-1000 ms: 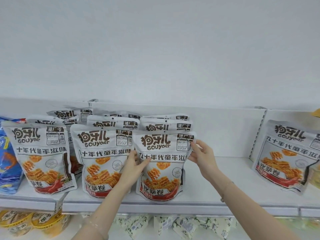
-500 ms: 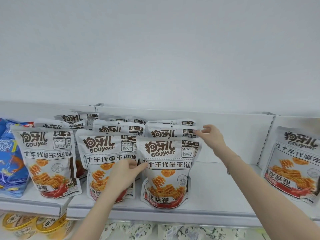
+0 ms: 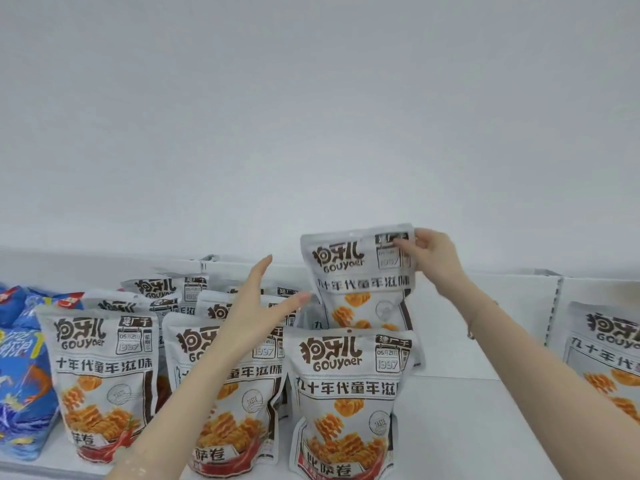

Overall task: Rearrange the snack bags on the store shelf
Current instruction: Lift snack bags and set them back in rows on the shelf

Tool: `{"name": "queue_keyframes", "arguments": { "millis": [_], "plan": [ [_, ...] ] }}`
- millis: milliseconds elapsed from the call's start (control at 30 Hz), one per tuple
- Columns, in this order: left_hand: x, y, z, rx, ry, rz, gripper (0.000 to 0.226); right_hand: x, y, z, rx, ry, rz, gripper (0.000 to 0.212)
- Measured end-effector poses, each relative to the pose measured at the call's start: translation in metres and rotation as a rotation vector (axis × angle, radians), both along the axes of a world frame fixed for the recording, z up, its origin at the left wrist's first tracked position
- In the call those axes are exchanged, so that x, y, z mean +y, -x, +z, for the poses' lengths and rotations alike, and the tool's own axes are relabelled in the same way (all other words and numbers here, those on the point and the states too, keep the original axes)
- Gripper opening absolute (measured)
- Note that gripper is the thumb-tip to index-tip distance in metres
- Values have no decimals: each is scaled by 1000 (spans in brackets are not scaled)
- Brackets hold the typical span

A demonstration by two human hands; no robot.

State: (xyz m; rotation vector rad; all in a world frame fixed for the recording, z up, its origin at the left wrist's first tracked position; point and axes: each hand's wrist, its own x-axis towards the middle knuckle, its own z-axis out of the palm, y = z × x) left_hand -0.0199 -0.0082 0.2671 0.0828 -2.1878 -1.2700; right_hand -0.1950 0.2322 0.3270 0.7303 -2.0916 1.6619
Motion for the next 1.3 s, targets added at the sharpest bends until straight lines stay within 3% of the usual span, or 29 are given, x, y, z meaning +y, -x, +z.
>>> {"name": "queue_keyframes", "arguments": {
  "millis": [233, 433, 600, 700, 800, 1000, 1300],
  "plan": [
    [14, 44, 35, 27, -38, -62, 75, 26, -33, 85, 159, 233, 105, 10],
    [35, 56, 58, 194, -313, -195, 24, 29, -46, 104, 149, 375, 143, 11],
    [42, 61, 61, 274, -328, -84, 27, 32, -52, 94, 23, 428, 187, 9],
    [35, 68, 58, 301, -345, -26, 29, 39, -61, 78, -146, 233, 232, 21],
    [33, 65, 61, 326, -362, 5, 29, 44, -64, 53, -228, 69, 283, 11],
    [36, 50, 67, 313, -400, -58, 26, 44, -57, 39, -103, 88, 236, 11],
    [20, 40, 58, 307, -386, -145, 27, 48, -42, 39, -106, 53, 199, 14]
  ]
}}
